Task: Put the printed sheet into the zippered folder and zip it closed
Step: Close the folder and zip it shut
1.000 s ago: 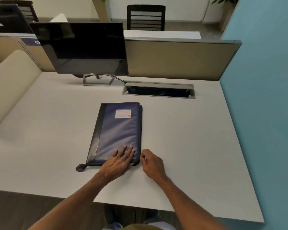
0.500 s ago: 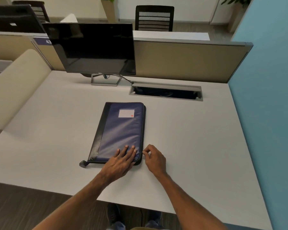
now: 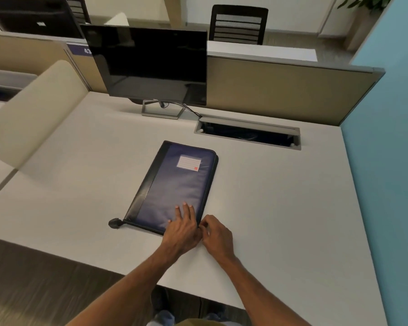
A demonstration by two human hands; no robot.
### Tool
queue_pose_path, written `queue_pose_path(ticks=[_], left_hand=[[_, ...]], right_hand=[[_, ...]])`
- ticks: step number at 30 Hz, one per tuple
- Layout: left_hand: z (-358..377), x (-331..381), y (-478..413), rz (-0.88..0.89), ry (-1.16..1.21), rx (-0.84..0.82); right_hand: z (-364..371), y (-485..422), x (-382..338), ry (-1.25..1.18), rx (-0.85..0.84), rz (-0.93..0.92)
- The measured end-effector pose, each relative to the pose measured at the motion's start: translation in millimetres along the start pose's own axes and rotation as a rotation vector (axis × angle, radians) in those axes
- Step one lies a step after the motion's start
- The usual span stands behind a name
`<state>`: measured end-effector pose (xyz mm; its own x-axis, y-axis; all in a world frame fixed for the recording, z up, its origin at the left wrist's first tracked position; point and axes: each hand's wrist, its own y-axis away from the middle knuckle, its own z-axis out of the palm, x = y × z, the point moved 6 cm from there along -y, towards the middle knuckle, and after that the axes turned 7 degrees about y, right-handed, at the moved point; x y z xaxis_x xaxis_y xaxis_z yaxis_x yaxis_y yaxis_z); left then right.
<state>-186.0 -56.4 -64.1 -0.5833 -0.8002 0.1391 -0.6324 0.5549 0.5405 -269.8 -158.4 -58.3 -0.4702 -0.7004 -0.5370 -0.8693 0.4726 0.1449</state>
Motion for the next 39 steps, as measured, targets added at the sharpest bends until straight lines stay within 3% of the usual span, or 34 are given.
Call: queue_pose_path(ticks=[11,21,26,29,31,32,34,36,39], left_hand=[[2.6,-26.6,-2.3,0.103,-0.069,-0.036],[-0.8,-33.0,-2.6,0.103,-0.090,-0.006],[-0.9,-44.6,12.7,0.189,-0.044,0.163],[-0.1,-70.6,40.0,0.136,0.224,0.493],[3.8,-96.8,57.5,-0.102,0.545,0.711],[9.7,-108.3,61.8,-0.257,0.737,0.733],[24.1,-117.6,60.2,-0.519,1.051,0.610],[31.3,-115.0,57.4,-0.660,1.255,0.519],[38.0,-100.0,53.0,-0.765,1.472,0.517]], right_hand=[[12.1,-1.2,-14.6,0.030,-0.049,-0.183],[2.1,-17.5,-14.3,0.071,0.036,-0.060],[4.3,-21.4,-15.8,0.094,-0.016,-0.106],[2.8,-24.1,-15.8,0.105,-0.039,-0.118],[3.6,-23.1,-17.5,0.103,-0.036,-0.114],[4.6,-21.7,-18.4,0.100,-0.034,-0.109],[6.7,-18.9,-19.2,0.098,-0.023,-0.095],[7.0,-17.2,-20.7,0.089,-0.012,-0.083],[9.2,-15.5,-24.8,0.065,-0.016,-0.092]])
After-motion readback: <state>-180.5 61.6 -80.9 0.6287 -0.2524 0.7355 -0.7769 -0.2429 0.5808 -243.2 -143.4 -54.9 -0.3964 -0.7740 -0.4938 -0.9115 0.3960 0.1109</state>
